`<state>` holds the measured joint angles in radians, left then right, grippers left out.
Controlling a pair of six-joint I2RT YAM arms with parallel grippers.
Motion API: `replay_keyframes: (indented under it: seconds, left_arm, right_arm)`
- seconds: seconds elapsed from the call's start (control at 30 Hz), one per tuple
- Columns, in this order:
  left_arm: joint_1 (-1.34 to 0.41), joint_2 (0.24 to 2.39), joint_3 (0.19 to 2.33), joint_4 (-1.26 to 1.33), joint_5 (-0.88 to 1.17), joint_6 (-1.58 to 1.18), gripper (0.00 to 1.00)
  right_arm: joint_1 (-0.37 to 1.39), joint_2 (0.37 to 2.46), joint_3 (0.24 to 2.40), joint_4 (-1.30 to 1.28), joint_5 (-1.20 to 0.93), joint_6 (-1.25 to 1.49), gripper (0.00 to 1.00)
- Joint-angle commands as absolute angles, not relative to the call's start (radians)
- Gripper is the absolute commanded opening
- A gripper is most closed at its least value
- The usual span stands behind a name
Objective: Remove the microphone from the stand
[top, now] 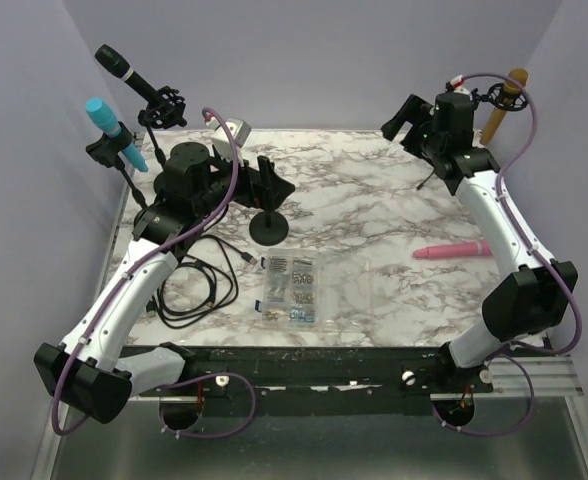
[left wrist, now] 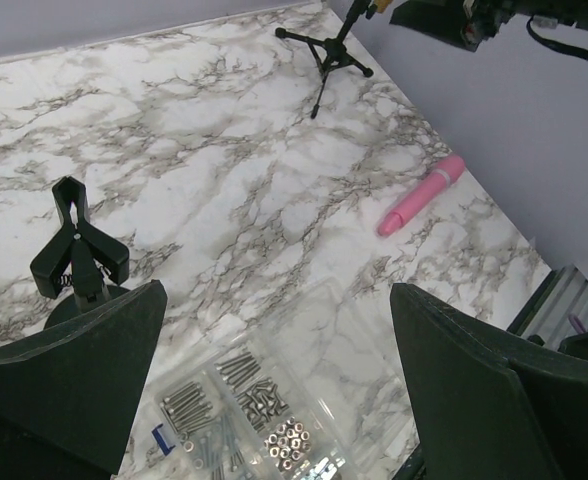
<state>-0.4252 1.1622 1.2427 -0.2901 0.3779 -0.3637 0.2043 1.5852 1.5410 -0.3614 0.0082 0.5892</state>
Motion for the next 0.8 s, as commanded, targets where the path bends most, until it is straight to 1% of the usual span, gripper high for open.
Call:
replay_keyframes:
  seconds: [0.0,0.07,0.13,0.2,0.4,0.6,0.77]
  left_arm:
    - [-0.423,1.153,1.235,-0.268,0.408,-0.371,0.98]
    - [-0.423,1.158,1.235,-0.266,0.417,-0.377,0.99]
    - [-0.423,1.159,1.238,-0.267,0.427,-0.378,0.99]
    - [-0.426,1.157,1.232,-0.261,0.421,-0.377,0.99]
    - [-0.426,1.194,1.241,-0.269,0.428,-0.381,0.99]
    - [-0.427,1.187,1.238,-0.270,0.412,-0.370,0.98]
    - [-0.427,1.211,1.243,-0.272,0.429,-0.376,0.99]
  right_arm:
    - [0.178,1.628,1.654,-0.461,0.402,0.424,0.94]
    - [0.168,1.658,1.682,-0.440,0.501,0.377,0.95]
    - [0.156,1.695,1.698,-0.396,0.585,0.326,0.98]
    - [0.133,1.746,1.717,-0.352,0.648,0.280,1.00]
    - [0.028,1.962,1.877,-0.321,0.690,0.240,1.00]
    - [0.015,2.195,2.058,-0.251,0.777,0.170,1.00]
    - [0.013,2.259,2.063,-0.104,0.770,0.129,0.98]
